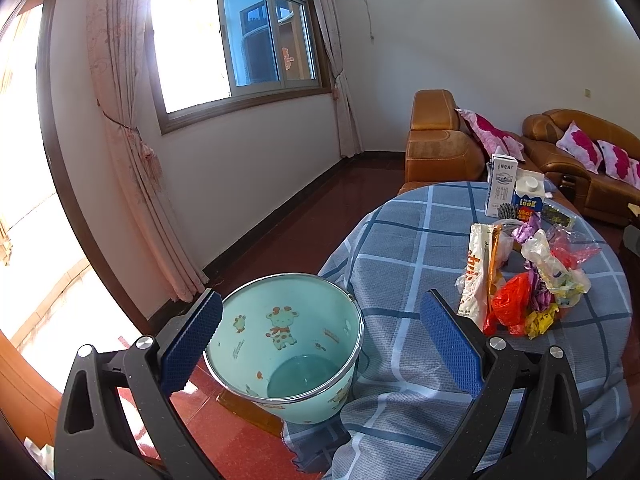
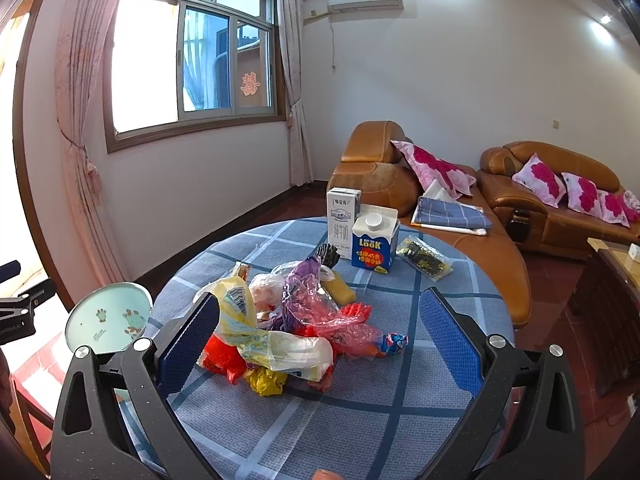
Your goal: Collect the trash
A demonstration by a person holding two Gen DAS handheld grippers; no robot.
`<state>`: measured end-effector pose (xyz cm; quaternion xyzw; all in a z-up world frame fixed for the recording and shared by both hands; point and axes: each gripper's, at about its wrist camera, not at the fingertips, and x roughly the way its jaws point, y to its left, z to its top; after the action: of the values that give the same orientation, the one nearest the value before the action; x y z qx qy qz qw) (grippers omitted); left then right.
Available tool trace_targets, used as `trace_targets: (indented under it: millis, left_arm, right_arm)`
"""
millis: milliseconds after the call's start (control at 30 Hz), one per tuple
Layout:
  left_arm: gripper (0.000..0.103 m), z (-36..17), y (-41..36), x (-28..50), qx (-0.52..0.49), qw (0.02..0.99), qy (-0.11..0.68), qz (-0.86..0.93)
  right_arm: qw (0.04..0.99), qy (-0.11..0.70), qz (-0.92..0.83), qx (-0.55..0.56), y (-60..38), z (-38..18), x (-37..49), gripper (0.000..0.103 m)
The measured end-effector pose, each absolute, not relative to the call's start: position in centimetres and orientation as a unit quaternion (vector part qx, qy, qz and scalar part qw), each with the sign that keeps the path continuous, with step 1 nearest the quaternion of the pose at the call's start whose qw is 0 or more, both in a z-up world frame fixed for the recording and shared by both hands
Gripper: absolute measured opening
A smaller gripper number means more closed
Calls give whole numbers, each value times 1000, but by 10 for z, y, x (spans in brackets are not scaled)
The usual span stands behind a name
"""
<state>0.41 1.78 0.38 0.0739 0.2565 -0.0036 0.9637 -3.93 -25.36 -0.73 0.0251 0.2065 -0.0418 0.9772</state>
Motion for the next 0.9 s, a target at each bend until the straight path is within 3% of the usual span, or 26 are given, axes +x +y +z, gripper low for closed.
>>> trace_targets:
  millis: [467,900]
  left_arm:
    - [97,-14,6,19,88,959,268,-4]
    - [97,-74,-71,63,125,942,305,-63]
  right_arm:
    - [972,218,-84,33,-279,-26,-26,98]
    - [952,265,-151,39,-337,-84,-6,98]
